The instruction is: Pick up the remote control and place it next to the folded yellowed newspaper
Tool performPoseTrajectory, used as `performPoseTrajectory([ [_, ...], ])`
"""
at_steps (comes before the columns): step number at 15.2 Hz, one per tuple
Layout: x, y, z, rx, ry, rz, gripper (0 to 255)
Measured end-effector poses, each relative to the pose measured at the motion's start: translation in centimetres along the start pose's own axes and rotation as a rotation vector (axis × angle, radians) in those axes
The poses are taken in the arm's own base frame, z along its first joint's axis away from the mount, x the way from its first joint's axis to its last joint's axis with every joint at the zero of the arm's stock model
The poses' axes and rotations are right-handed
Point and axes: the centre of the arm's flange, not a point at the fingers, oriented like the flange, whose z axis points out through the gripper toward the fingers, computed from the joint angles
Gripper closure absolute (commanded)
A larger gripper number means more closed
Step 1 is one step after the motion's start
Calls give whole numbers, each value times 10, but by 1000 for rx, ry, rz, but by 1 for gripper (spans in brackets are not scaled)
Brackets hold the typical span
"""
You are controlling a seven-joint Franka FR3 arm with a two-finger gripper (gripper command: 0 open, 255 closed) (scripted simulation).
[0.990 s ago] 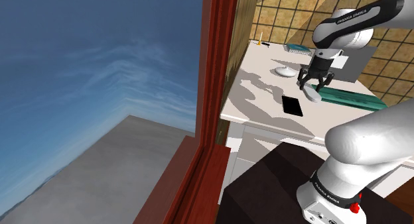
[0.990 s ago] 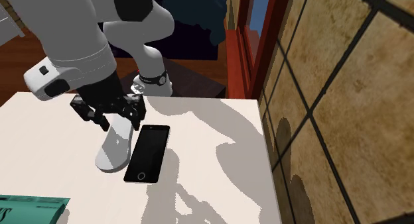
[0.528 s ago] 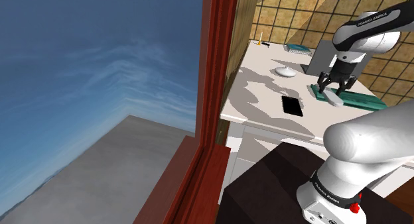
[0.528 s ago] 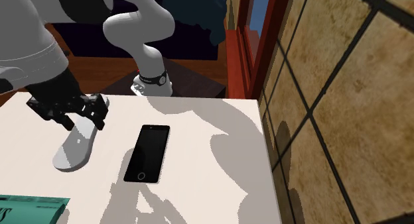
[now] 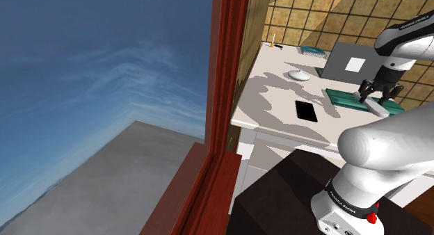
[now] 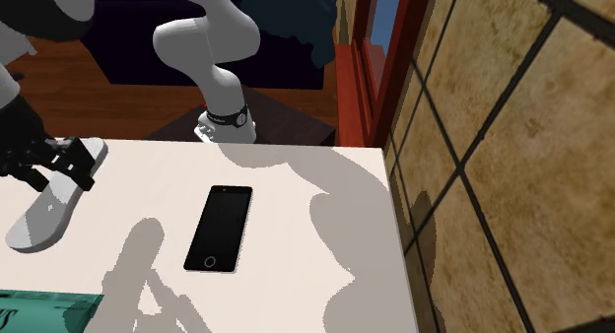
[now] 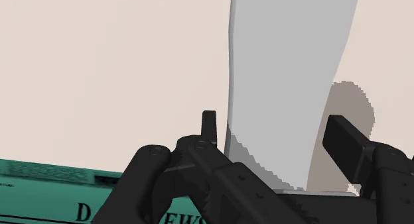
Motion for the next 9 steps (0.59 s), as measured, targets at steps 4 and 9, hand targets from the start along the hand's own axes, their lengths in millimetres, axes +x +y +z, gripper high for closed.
performPoseTrajectory([
  [4,-7,53,0,1,0,0,255],
  [9,-7,89,11,0,0,-1,255],
])
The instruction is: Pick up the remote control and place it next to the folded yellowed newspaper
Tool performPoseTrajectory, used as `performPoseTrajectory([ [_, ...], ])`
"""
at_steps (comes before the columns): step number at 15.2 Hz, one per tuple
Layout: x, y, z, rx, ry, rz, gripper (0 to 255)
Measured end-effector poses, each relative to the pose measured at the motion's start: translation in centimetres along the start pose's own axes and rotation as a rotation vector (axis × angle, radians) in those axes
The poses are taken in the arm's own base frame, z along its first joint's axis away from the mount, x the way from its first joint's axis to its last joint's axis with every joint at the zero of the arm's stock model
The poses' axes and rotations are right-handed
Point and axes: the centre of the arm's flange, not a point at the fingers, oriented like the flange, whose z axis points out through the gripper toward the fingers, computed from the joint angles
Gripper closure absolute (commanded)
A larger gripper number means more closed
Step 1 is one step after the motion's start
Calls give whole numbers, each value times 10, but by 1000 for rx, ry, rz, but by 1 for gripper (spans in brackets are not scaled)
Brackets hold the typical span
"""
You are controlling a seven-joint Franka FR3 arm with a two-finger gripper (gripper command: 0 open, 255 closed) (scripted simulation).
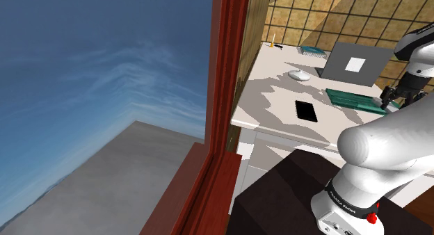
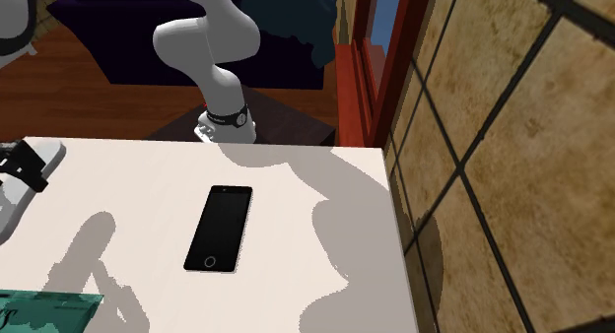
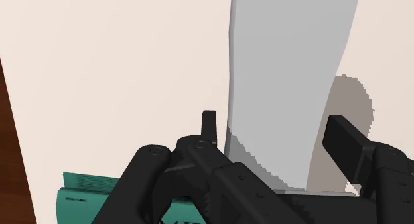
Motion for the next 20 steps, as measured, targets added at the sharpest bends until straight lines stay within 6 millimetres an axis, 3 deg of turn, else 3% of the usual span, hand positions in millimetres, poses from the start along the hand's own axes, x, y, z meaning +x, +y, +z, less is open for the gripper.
performPoseTrajectory([
  [14,-1,0,73,0,0,-1,255],
  [20,0,0,77,-1,0,-1,255],
])
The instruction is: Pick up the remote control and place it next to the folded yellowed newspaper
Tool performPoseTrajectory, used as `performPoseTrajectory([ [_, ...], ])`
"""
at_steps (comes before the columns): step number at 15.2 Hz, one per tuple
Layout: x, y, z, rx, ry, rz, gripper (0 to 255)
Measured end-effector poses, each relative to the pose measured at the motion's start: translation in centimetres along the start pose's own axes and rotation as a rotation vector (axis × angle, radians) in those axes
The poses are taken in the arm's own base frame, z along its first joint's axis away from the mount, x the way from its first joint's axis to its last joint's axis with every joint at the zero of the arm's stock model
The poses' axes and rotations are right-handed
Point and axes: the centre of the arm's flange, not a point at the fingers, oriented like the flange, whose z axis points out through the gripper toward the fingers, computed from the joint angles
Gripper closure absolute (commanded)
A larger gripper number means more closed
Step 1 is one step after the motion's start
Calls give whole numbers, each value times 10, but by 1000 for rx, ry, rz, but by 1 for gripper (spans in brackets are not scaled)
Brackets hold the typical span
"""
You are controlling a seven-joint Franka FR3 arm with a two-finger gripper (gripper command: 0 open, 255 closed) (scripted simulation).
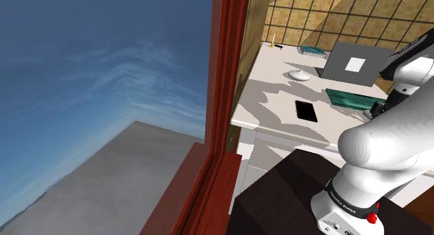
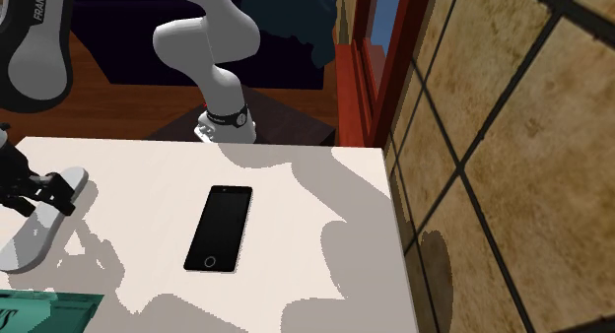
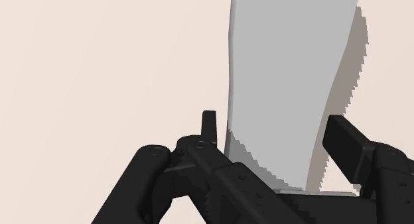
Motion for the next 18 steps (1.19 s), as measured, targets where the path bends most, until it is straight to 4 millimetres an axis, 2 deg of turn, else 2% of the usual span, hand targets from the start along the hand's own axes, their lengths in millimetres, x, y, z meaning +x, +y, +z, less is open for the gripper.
performPoseTrajectory([
  [1,0,0,0,0,0,0,0],
  [7,0,0,0,0,0,0,0],
  [12,0,-1,-45,0,2,0,0],
  [18,0,0,-50,0,0,0,0],
])
